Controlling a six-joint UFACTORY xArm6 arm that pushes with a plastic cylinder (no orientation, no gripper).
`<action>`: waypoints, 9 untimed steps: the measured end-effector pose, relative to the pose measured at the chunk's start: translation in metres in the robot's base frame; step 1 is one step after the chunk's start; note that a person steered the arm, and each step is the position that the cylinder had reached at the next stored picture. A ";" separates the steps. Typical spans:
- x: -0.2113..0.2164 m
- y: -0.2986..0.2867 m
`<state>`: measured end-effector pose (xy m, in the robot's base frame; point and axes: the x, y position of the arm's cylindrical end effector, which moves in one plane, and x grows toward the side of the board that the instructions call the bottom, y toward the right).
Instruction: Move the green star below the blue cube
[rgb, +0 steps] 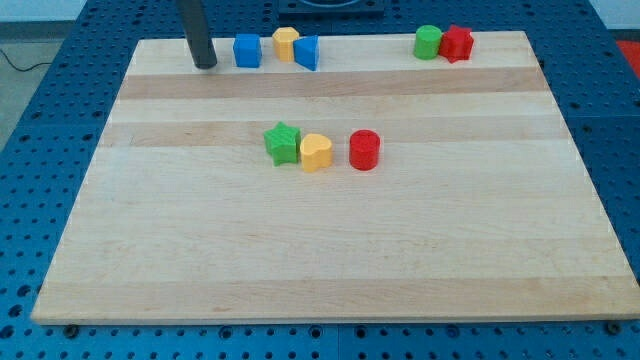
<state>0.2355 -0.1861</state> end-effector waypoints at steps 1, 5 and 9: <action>-0.007 0.022; 0.057 0.013; 0.211 0.127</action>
<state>0.4461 -0.0588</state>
